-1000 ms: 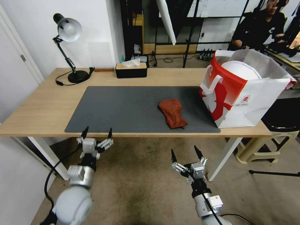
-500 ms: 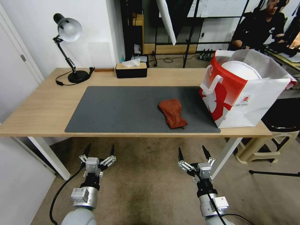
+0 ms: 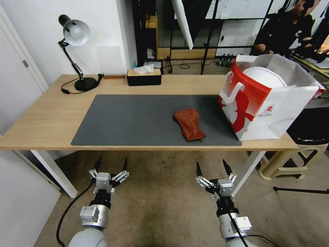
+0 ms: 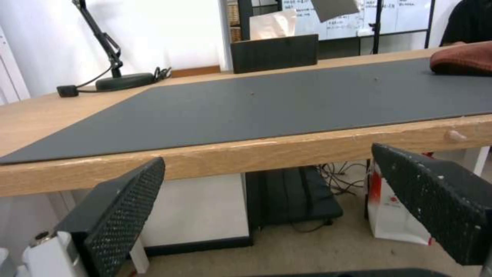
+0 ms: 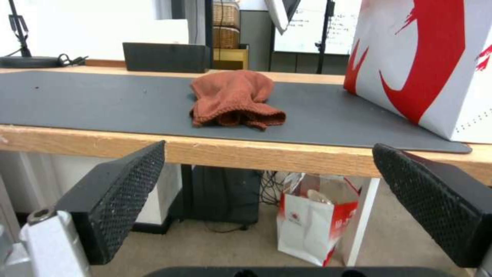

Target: Sweep shrimp from table into container with towel, then put container into takeout bag.

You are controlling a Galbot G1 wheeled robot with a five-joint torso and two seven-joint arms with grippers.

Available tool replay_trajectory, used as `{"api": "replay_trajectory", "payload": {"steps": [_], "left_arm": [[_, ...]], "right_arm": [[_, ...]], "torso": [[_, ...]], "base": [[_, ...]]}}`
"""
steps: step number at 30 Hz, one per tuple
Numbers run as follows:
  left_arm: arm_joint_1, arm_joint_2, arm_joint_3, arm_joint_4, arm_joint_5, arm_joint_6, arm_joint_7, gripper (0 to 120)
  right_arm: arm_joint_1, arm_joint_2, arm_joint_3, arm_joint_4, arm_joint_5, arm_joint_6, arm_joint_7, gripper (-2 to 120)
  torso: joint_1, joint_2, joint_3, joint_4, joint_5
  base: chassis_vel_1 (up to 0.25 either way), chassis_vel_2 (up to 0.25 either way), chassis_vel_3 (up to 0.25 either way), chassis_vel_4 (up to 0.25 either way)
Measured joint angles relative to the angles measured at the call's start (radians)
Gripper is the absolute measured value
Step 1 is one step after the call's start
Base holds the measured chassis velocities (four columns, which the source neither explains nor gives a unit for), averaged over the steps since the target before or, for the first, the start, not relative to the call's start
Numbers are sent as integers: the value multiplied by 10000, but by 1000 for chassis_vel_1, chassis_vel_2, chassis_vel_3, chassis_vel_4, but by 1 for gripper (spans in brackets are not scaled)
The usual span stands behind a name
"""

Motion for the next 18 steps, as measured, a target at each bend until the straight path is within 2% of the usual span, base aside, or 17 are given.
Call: {"api": "replay_trajectory", "payload": {"steps": [18], "left_arm": [[-13,12,9,1,-16,21,-4,100]], "right_arm": [[4,-2,-6,0,5,4,-5,100]], "torso": [[0,0,0,0,0]], "base": [[0,0,0,0]]}}
